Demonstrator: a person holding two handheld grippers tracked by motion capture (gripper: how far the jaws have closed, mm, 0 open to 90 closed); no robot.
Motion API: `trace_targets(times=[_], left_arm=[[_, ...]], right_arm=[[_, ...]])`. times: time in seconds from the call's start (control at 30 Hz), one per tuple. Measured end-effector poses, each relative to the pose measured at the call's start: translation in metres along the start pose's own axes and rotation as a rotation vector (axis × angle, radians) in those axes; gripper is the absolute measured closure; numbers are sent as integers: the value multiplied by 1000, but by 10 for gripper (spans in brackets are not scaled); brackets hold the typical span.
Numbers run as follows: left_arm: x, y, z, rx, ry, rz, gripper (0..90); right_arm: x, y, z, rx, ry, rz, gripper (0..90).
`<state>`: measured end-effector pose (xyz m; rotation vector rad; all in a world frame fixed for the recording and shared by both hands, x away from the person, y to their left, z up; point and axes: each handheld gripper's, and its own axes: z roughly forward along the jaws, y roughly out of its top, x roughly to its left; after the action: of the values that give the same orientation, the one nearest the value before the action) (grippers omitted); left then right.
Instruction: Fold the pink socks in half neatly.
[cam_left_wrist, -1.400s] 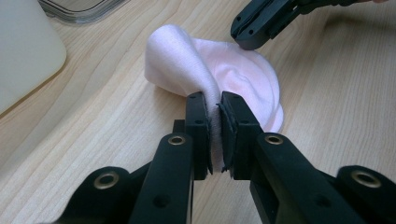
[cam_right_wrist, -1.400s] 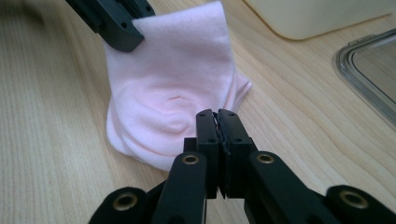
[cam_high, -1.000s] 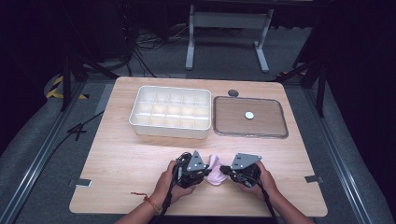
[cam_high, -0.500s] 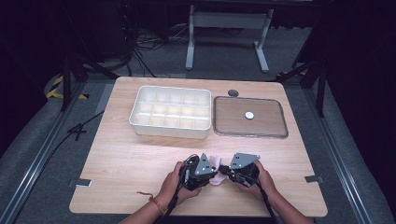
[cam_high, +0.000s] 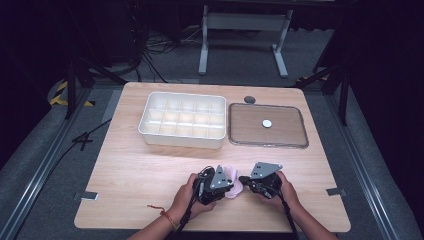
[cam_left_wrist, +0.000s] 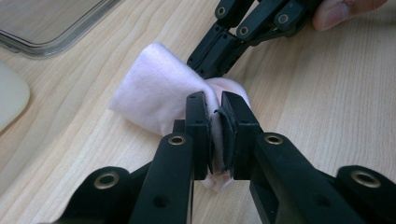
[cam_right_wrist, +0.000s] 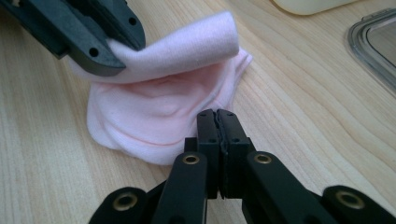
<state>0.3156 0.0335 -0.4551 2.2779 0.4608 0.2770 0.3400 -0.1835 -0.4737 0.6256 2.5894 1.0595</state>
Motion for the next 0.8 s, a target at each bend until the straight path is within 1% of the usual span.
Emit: trace_targets(times=[0.1, 0.2, 0.33, 0.4, 0.43, 0.57, 0.63, 0.7, 0.8], left_arm=[[-1, -1, 2, 2, -7, 0, 816], [-3, -1, 3, 17, -6, 16, 812], [-3, -1, 4, 18, -6, 16, 809], [-4, -1, 6, 23, -10, 19, 806], [-4, -2, 7, 24, -9, 20, 802], [-5, -2, 9, 32, -9, 29, 792], [-5, -2, 10, 34, -9, 29, 793], [-5, -2, 10, 39, -7, 31, 792], [-5, -2, 11, 38, -8, 33, 792]], right_arm=[[1, -1, 3, 8, -2, 3, 894], [2, 0, 4, 5, -1, 1, 894], [2, 0, 4, 4, 1, 1, 892], [1, 0, 3, 1, -2, -7, 891], [1, 2, 0, -11, -8, -2, 891], [-2, 11, -15, -99, -15, 8, 892], [-2, 15, -21, -135, -11, 10, 892], [-2, 17, -23, -156, -7, 7, 893], [0, 19, -23, -161, -5, 0, 893]])
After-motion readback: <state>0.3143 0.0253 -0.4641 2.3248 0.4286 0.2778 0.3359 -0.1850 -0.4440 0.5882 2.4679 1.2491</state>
